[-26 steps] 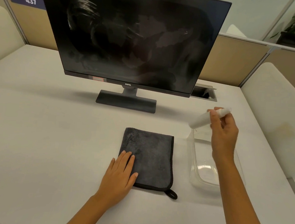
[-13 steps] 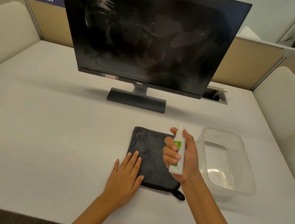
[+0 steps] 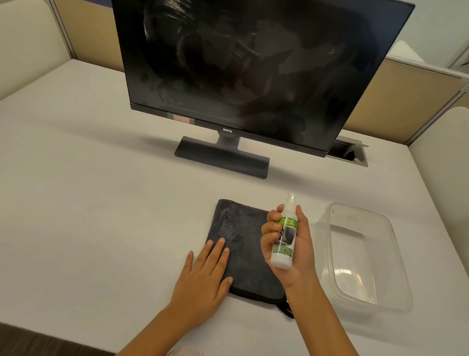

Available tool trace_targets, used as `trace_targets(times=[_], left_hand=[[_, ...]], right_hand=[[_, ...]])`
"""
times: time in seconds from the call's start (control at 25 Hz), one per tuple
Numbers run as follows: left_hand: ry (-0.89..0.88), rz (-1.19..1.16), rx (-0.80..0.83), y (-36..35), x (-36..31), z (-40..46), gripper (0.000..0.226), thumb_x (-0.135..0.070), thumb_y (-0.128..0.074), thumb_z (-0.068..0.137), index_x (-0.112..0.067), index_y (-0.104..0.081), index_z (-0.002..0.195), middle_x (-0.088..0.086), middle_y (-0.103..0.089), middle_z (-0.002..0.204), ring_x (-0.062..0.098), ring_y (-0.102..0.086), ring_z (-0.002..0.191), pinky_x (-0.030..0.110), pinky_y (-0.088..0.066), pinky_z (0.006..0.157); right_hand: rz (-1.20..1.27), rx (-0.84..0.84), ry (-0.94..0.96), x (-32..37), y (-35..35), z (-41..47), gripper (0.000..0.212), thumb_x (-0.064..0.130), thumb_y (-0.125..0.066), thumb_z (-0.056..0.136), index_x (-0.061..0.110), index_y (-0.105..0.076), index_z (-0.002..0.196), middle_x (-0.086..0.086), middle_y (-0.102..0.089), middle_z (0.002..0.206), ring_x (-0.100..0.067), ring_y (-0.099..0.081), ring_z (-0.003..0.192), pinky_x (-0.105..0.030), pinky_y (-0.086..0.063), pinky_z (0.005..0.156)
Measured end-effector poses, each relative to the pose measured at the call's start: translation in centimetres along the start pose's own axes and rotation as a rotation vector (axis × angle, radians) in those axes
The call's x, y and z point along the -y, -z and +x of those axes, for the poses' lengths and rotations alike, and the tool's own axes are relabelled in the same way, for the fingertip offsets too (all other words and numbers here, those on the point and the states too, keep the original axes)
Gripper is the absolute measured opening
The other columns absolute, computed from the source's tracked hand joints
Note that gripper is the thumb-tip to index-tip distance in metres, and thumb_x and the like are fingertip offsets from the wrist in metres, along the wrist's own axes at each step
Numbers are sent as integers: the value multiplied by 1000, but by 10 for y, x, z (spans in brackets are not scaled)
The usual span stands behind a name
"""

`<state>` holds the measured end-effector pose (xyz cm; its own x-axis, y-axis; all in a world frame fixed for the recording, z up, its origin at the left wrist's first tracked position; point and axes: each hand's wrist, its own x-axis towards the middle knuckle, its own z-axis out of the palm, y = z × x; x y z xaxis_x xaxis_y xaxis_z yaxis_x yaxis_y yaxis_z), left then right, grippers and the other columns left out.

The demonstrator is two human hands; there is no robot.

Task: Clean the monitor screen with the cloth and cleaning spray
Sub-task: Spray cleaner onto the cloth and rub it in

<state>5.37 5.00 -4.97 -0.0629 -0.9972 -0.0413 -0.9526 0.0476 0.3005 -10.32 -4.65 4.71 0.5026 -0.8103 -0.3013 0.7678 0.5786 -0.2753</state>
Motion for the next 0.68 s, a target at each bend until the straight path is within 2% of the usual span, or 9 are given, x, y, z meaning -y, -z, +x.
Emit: trace_targets(times=[0.08, 0.2, 0.48, 0.6, 0.68], left_hand=[[-4, 0, -5, 0, 0, 0, 63, -51, -13, 94, -21, -9, 149, -5, 8, 155, 23, 12, 142, 45, 4, 111], [-8, 0, -25, 1, -1, 0, 64, -50, -13, 92, -19, -19, 148, -2, -4, 156, 25, 3, 142, 49, -5, 111], [-6, 6, -18, -1, -1, -1, 65, -51, -10, 92, -21, -12, 149, -5, 3, 156, 23, 13, 141, 46, 2, 111], [0, 4, -19, 1, -2, 0, 61, -48, -19, 95, -19, -19, 148, -3, -3, 155, 25, 4, 142, 50, -6, 111], [-3, 2, -14, 0, -1, 0, 60, -47, -22, 96, -19, -17, 149, -4, 1, 155, 25, 5, 142, 50, -5, 112]], right_hand=[[-25, -20, 9, 0, 2, 0, 31, 46, -54, 85, 17, -62, 93, -1, -61, 73, -8, -57, 51, -21, -54, 46], [-94, -10, 17, 1, 0, -1, 34, 48, -50, 86, 19, -65, 93, -1, -57, 68, -7, -52, 45, -18, -49, 42], [-164, 42, -9, 2, 0, -5, 38, 45, -40, 89, 18, -65, 99, -2, -58, 63, -8, -51, 37, -15, -47, 37], [-188, 69, -15, 3, 2, -6, 43, 50, -39, 88, 19, -61, 108, -3, -62, 68, -8, -54, 40, -17, -48, 37], [-228, 83, -13, 4, 2, -7, 48, 55, -38, 87, 24, -59, 118, -4, -68, 80, -9, -57, 42, -18, -49, 38]])
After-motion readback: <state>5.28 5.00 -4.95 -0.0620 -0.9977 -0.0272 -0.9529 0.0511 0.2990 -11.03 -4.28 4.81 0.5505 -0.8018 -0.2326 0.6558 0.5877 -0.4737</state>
